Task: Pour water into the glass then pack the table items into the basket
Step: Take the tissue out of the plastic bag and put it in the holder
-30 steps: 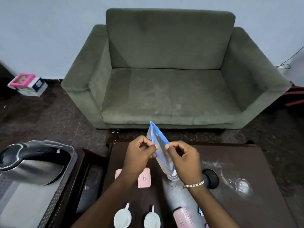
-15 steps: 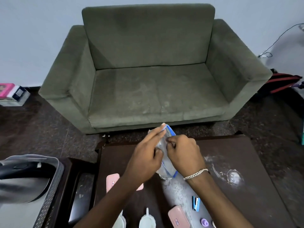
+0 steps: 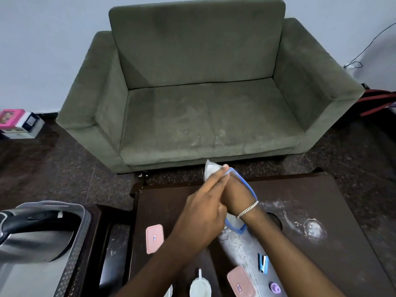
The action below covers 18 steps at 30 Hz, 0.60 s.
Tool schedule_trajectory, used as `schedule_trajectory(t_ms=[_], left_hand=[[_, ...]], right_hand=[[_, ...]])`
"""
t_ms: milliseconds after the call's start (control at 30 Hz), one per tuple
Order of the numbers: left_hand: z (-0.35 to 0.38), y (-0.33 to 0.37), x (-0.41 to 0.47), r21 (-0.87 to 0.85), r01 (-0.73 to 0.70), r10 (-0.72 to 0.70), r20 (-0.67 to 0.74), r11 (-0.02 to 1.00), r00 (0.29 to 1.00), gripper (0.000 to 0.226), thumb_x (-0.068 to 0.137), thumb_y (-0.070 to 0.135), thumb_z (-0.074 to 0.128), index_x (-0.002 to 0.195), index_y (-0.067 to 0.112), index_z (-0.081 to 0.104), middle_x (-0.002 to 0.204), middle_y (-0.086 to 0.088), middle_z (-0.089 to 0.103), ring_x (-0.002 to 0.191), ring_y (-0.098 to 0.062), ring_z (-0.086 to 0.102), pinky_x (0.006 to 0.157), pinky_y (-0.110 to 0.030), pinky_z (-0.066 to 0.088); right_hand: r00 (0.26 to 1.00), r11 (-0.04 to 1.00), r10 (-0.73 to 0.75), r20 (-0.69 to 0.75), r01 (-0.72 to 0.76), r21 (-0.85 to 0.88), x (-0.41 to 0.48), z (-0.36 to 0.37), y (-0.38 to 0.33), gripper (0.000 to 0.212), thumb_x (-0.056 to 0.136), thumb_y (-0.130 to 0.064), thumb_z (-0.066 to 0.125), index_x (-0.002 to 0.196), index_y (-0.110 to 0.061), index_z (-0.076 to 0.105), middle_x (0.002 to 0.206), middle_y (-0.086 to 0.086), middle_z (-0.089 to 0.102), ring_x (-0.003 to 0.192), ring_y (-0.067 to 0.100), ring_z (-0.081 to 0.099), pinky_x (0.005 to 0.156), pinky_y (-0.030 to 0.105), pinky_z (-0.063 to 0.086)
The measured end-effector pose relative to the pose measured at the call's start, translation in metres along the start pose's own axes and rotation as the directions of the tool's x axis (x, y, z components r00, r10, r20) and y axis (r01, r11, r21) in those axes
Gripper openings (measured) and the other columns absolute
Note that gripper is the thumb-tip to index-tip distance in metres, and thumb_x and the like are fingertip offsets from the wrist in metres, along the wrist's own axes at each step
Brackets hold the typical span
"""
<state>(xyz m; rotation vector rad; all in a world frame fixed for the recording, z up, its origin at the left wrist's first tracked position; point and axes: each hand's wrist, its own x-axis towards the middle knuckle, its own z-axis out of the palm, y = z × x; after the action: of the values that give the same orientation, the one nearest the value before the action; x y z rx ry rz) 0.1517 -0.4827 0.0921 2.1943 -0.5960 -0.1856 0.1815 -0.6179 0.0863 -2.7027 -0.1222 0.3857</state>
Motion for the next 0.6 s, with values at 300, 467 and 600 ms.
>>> schedule_trajectory(t_ms=[300, 467, 600], left_hand=[[-0.003, -0.018, 0.010, 0.038, 0.214, -0.211, -0.076, 0.976, 0.975, 0.084, 0.080, 0.002, 0.052, 0.157, 0.035, 0.040, 0.166, 0.030, 0.025, 0.144, 0.007, 0.029, 0.117, -0.031, 0.040], [0.005, -0.017, 0.014, 0.069, 0.250, -0.248, -0.039, 0.966, 0.968, 0.081, 0.083, 0.002, 0.053, 0.159, 0.028, 0.039, 0.166, 0.028, 0.025, 0.143, 0.006, 0.033, 0.117, -0.035, 0.040], [0.016, -0.014, 0.015, 0.115, 0.271, -0.273, 0.002, 0.956, 0.962, 0.079, 0.085, 0.003, 0.052, 0.160, 0.027, 0.038, 0.167, 0.028, 0.023, 0.147, 0.001, 0.035, 0.115, -0.035, 0.038]], right_hand=[[0.880, 0.979, 0.067, -0.471, 0.033, 0.200, -0.030, -0.010, 0.005, 0.023, 0.080, -0.017, 0.071, 0.096, -0.028, 0.057, 0.076, -0.014, 0.062, 0.070, 0.020, 0.062, 0.059, 0.036, 0.051], [0.944, 0.914, 0.201, -0.263, -0.084, 0.396, -0.045, -0.042, 0.033, 0.064, 0.075, -0.013, 0.076, 0.132, -0.035, 0.056, 0.087, -0.011, 0.063, 0.083, 0.017, 0.064, 0.077, 0.034, 0.051], [0.968, 0.938, 0.181, -0.177, -0.116, 0.327, -0.061, -0.065, 0.064, 0.014, 0.074, -0.012, 0.076, 0.067, -0.019, 0.065, 0.057, -0.011, 0.053, 0.054, 0.004, 0.046, 0.053, 0.020, 0.036]])
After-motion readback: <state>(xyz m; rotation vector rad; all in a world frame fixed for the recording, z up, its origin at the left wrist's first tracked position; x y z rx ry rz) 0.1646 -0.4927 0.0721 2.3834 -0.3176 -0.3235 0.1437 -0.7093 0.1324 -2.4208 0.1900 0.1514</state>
